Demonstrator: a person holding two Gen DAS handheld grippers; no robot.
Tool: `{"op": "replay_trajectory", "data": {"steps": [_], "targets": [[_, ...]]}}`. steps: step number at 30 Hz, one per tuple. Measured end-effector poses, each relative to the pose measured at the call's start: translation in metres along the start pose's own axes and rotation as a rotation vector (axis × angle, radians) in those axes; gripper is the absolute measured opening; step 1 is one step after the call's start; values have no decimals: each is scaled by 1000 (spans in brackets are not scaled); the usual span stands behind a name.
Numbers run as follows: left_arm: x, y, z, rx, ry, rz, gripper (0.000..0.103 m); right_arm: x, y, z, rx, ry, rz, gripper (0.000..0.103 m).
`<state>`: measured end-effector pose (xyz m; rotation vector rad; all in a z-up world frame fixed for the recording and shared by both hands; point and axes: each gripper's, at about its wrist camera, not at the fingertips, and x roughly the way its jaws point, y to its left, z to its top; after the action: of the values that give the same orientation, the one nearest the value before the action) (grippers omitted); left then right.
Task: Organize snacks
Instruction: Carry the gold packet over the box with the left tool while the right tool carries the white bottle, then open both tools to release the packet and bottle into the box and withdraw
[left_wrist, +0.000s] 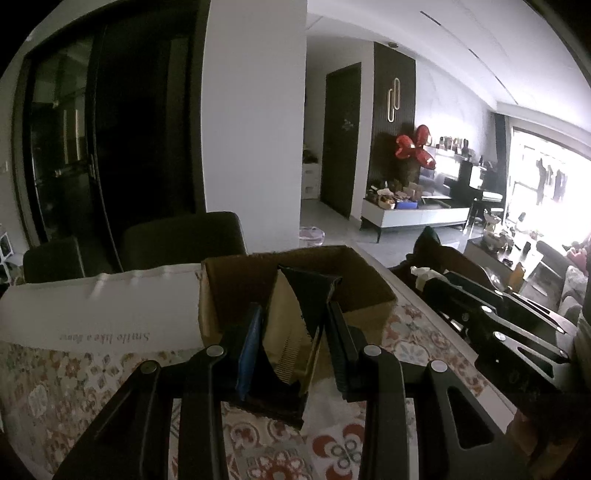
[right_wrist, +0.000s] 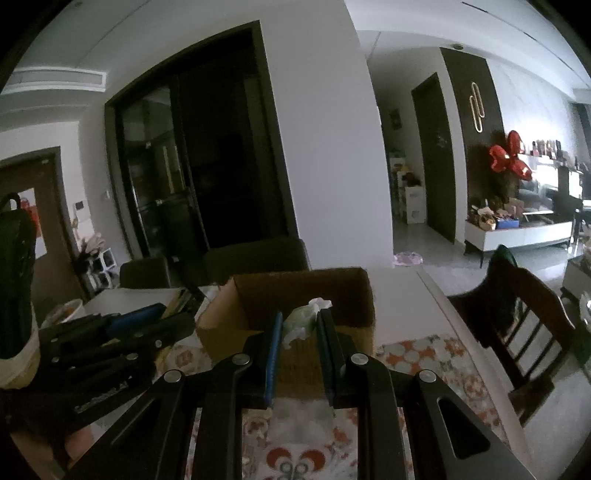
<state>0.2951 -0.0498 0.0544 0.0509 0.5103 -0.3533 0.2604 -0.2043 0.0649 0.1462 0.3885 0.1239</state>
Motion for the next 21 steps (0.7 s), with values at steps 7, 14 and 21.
{"op": "replay_trajectory", "data": {"steps": [7, 14, 21], "targets": [[40, 11, 24, -12, 33, 21, 34, 35, -4, 22, -34, 9, 8, 21], [82, 22, 37, -26, 101, 27, 35, 82, -18, 36, -21, 66, 24, 21], [119, 30, 38, -20, 180, 47, 35, 121, -26, 31, -15, 140, 25, 21]]}}
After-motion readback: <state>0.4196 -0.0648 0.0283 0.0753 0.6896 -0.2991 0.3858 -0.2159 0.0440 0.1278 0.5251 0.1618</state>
